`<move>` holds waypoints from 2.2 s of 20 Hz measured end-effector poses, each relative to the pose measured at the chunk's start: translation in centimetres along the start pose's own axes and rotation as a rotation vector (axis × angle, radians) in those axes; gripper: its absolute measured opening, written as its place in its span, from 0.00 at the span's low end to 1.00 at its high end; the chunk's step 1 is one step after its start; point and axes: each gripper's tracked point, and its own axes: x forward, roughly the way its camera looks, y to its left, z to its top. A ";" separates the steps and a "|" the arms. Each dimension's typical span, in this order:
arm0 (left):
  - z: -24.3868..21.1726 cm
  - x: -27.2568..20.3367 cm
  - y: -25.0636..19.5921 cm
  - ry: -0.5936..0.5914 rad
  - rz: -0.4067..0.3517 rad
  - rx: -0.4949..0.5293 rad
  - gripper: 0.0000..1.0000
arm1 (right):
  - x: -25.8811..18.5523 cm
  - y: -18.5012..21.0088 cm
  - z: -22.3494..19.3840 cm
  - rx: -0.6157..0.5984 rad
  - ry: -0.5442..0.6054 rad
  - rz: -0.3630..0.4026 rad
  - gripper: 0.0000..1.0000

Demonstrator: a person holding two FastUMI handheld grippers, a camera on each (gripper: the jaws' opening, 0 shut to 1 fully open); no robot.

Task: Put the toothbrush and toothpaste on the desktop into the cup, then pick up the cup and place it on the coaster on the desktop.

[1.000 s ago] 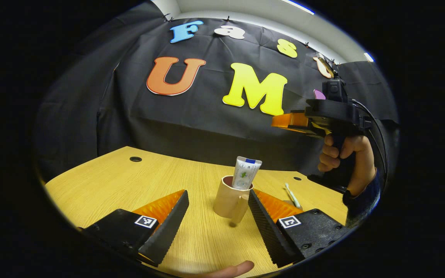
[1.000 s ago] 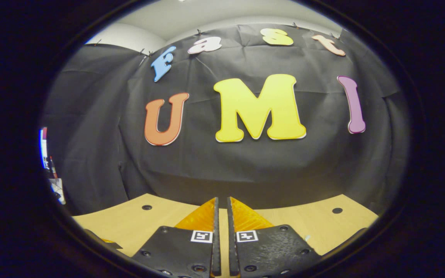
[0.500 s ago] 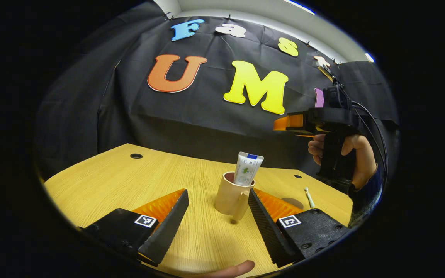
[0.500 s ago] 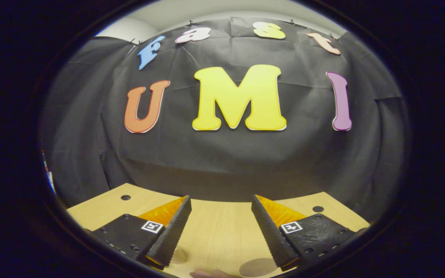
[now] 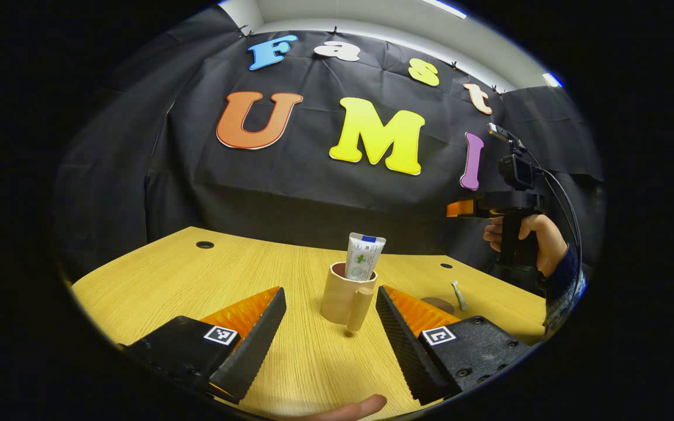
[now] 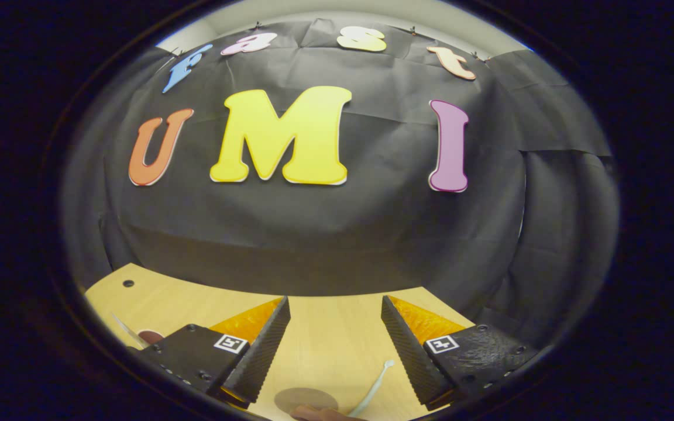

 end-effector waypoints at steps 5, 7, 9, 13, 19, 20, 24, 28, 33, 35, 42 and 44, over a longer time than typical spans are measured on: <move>-0.5 -0.1 -0.8 0.007 -0.010 -0.013 0.98 | 1.4 -3.6 -3.9 0.047 0.121 -0.074 0.95; -0.6 -0.3 -1.2 0.011 -0.015 -0.004 0.98 | 2.0 -5.0 -6.3 0.100 0.203 -0.106 0.94; -0.4 -0.4 -1.8 0.006 -0.033 0.004 0.99 | 2.6 -6.5 -8.7 0.130 0.289 -0.144 0.96; -0.3 -0.5 -3.1 -0.004 -0.069 -0.010 0.98 | 2.7 -8.0 -12.9 0.127 0.439 -0.188 0.90; -0.9 -0.7 -3.8 0.009 -0.095 -0.021 0.99 | 2.3 -7.8 -18.3 0.165 0.651 -0.195 0.79; -1.0 -0.6 -3.8 0.014 -0.090 -0.024 0.99 | 2.3 -7.9 -18.7 0.154 0.669 -0.194 0.70; -1.6 -0.6 -3.8 0.032 -0.095 -0.042 0.98 | 2.4 -6.8 -19.5 0.171 0.713 -0.157 0.52; -2.0 -0.4 -3.6 0.046 -0.085 -0.053 0.98 | 1.9 -6.2 -20.1 0.152 0.775 -0.136 0.35; -2.4 -0.2 -3.5 0.054 -0.087 -0.065 0.99 | 1.8 -5.6 -20.1 0.243 0.799 -0.129 0.16; -2.5 -0.2 -3.4 0.059 -0.084 -0.071 0.99 | 2.0 -5.6 -20.2 0.249 0.804 -0.127 0.11; -2.7 -0.3 -3.0 0.066 -0.071 -0.074 0.99 | 1.4 -5.1 -19.8 0.213 0.806 -0.060 0.02; -2.6 -0.5 -2.8 0.053 -0.066 -0.058 0.99 | 1.0 -5.4 -18.6 0.159 0.736 -0.040 0.03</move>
